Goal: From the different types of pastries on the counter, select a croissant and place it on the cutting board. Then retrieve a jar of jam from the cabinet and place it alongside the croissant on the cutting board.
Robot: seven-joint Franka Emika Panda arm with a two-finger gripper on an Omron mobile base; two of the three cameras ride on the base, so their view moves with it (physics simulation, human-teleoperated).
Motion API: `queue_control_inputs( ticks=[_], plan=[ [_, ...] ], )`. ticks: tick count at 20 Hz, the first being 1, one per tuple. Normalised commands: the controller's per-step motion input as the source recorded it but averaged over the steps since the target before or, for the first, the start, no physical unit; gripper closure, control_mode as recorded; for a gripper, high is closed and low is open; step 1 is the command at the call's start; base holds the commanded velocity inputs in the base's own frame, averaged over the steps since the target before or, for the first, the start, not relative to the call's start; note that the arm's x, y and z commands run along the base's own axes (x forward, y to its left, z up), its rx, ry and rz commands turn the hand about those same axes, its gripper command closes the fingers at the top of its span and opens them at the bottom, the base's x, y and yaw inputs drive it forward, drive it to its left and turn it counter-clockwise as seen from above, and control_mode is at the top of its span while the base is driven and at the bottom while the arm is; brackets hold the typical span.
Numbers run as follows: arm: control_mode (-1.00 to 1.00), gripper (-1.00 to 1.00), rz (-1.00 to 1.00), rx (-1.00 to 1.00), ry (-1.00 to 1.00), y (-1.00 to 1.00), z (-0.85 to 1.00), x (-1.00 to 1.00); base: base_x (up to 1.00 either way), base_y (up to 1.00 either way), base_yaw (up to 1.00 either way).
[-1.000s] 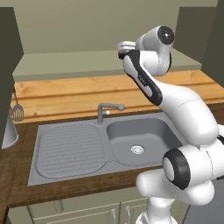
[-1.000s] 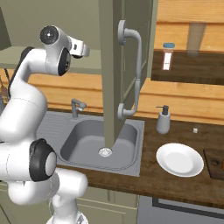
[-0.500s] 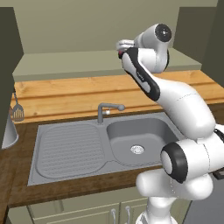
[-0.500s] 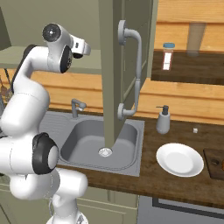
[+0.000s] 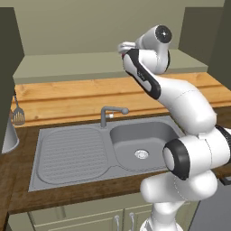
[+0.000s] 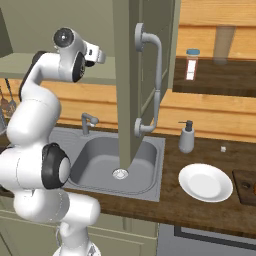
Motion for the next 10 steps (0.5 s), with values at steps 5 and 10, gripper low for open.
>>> queue_control_inputs(
  ticks=[5, 10],
  plan=[
    [-1.00, -1.00, 0.00, 0.00, 0.00, 0.05, -0.34, 0.23, 0.00, 0.00, 0.00],
    [-1.00, -1.00, 0.00, 0.00, 0.00, 0.00, 0.00, 0.27, 0.00, 0.00, 0.00]
  ],
)
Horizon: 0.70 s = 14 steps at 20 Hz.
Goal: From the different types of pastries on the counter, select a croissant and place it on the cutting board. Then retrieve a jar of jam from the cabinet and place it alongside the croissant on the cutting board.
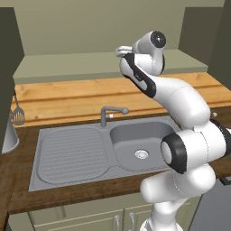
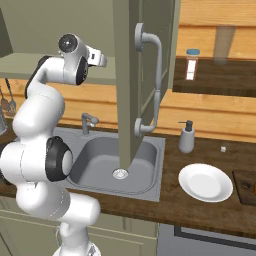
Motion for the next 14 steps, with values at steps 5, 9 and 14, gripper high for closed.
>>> queue_control_inputs(
  ticks=[5, 9, 14],
  plan=[
    [-1.00, -1.00, 0.00, 0.00, 0.00, 0.04, 0.00, 0.02, 0.00, 0.00, 0.00],
    [-1.00, -1.00, 0.00, 0.00, 0.00, 0.10, 0.00, -0.01, 0.00, 0.00, 0.00],
    [-1.00, -1.00, 0.00, 0.00, 0.00, 0.00, 0.00, 0.13, 0.00, 0.00, 0.00]
  ],
)
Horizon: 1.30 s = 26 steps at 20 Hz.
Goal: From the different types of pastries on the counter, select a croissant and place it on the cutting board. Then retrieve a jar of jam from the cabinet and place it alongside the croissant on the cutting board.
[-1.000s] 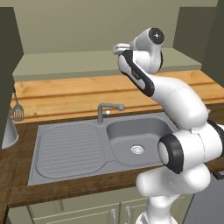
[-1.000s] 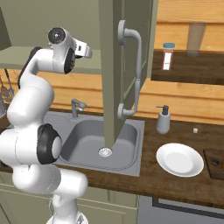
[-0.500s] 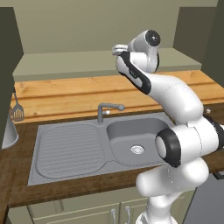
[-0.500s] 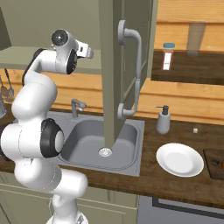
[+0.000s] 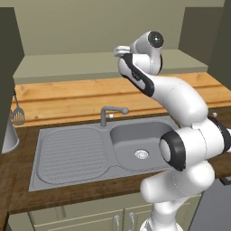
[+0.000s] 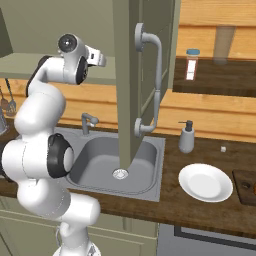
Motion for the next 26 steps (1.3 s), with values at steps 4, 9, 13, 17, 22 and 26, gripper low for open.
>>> queue_control_inputs(
  ticks=[4, 9, 13, 17, 22, 26],
  plan=[
    [-1.00, -1.00, 0.00, 0.00, 0.00, 0.00, 0.00, 0.24, 0.00, 0.00, 0.00],
    [-1.00, -1.00, 0.00, 0.00, 0.00, 0.09, -0.11, 0.14, 0.00, 0.00, 0.00],
    [-1.00, -1.00, 0.00, 0.00, 0.00, 0.14, -0.16, 0.11, 0.00, 0.00, 0.00],
    [-1.00, -1.00, 0.00, 0.00, 0.00, 0.03, -0.05, 0.20, 0.00, 0.00, 0.00],
    [-1.00, 1.00, 0.00, 0.00, 0.00, 0.00, -0.05, 0.02, 0.00, 0.00, 0.00],
    [-1.00, 1.00, 0.00, 0.00, 0.00, 0.00, 0.00, 0.00, 0.00, 0.00, 0.00]
  ],
)
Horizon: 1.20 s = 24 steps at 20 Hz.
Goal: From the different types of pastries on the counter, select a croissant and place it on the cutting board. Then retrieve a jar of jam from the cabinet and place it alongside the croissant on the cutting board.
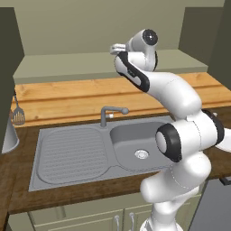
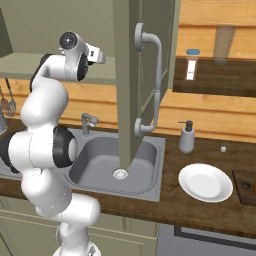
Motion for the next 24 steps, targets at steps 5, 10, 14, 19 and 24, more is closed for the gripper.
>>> queue_control_inputs(
  ticks=[5, 10, 14, 19, 24],
  plan=[
    [-1.00, 1.00, 0.00, 0.00, 0.00, 0.00, 0.00, 0.00, 0.00, 0.00, 0.00],
    [-1.00, 1.00, 0.00, 0.00, -0.07, 0.00, 0.13, -0.26, 0.00, 0.00, 0.00],
    [-1.00, 1.00, -0.02, 0.00, -0.10, 0.00, 0.04, -0.39, 0.00, 0.00, 0.00],
    [-1.00, 1.00, -0.01, 0.00, -0.05, 0.00, 0.00, -0.58, 0.00, 0.00, 0.00],
    [-1.00, 1.00, -0.01, 0.00, -0.07, 0.00, 0.00, -0.75, 0.00, 0.00, 0.00]
  ],
)
